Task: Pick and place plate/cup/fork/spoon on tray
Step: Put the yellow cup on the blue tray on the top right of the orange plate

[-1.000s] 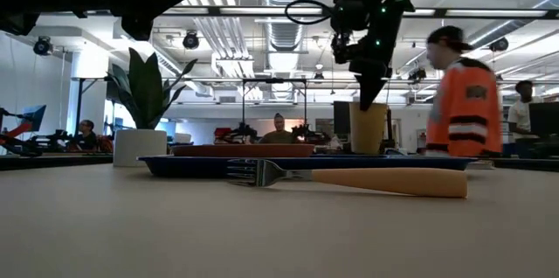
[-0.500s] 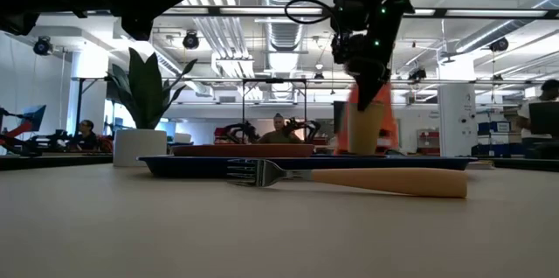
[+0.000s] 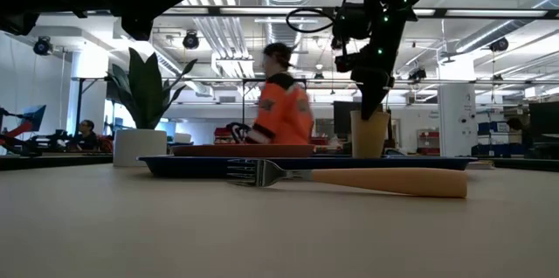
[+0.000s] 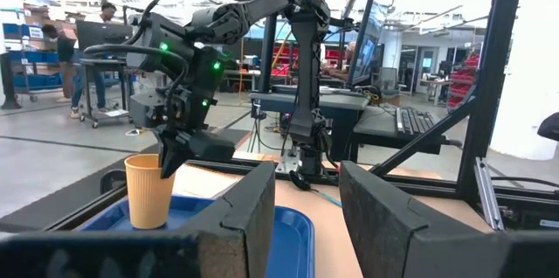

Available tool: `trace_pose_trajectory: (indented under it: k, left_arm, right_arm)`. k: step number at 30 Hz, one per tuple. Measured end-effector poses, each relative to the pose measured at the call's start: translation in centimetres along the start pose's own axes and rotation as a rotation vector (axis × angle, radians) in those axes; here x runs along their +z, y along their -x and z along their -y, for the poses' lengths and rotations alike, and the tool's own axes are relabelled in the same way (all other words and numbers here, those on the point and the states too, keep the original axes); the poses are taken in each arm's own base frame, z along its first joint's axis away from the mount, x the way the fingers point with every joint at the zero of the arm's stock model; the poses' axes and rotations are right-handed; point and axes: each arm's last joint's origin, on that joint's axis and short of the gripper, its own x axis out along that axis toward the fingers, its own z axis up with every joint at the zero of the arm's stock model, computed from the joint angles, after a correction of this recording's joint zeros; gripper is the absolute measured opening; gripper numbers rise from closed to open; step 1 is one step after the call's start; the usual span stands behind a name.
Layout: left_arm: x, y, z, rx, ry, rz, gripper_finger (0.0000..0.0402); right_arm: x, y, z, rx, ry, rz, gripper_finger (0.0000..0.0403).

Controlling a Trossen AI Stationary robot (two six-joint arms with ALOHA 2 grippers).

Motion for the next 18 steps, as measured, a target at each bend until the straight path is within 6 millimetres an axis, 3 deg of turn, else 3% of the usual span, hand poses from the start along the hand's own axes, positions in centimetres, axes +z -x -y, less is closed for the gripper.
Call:
trace_pose_trajectory:
  k: [12, 18]
  left_arm:
    - [0.01, 0.0, 0.0, 0.0, 0.0, 0.0, 0.0114]
    - [0.0, 0.0, 0.0, 0.0, 0.0, 0.0, 0.0114]
  right_arm:
    - [-0.03, -0.06, -0.01, 0.0, 0.01, 0.001, 0.0011]
    - [-0.06, -0.07, -0.02, 0.0, 0.006, -0.002, 0.0048]
